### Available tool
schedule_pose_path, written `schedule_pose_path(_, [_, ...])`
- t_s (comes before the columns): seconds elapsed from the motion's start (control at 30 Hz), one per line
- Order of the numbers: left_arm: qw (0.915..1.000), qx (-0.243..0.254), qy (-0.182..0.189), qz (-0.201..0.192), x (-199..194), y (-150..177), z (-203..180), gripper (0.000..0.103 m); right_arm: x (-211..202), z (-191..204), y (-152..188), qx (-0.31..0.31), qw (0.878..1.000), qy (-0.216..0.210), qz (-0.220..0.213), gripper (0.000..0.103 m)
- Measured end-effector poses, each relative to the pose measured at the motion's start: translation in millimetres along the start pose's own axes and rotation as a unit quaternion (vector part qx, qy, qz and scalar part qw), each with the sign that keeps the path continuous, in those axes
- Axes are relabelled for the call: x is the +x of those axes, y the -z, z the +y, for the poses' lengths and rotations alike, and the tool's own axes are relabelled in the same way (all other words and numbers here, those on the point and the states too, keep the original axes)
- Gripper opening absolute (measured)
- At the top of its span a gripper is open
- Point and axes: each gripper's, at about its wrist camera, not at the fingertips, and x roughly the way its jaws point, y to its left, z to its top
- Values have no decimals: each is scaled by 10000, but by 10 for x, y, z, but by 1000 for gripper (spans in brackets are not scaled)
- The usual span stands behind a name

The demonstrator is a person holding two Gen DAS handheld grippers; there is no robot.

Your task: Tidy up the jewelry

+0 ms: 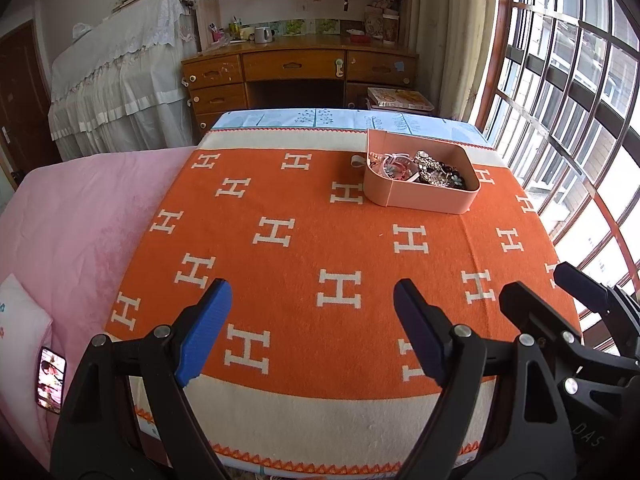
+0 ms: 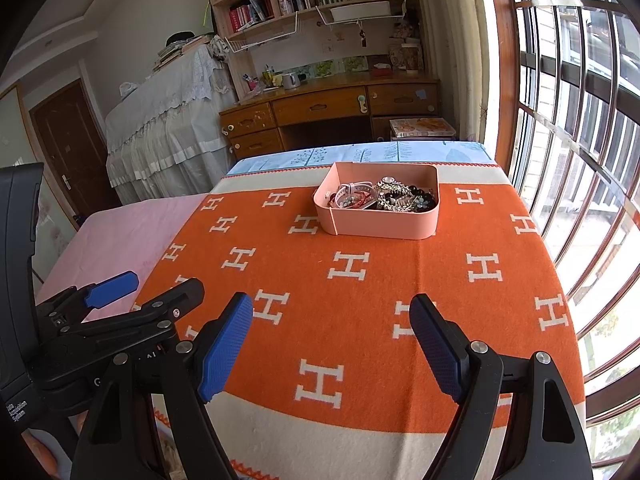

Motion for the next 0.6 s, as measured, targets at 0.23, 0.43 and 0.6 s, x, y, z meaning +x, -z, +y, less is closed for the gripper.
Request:
schedule_pose_path(0.23, [10000,5,-4,5,-5,-8,4,81,-5,8,-18,6,10000,5,8,82])
schedule_pose_path(0.43, [10000,-4,0,20,-4,-7,6,81,5,13,-4,9,10000,-1,23,82])
schedule_pose_path(0.6, [10000,3,-1,69,18,72,-5,81,5,13,6,20,10000,6,25,82])
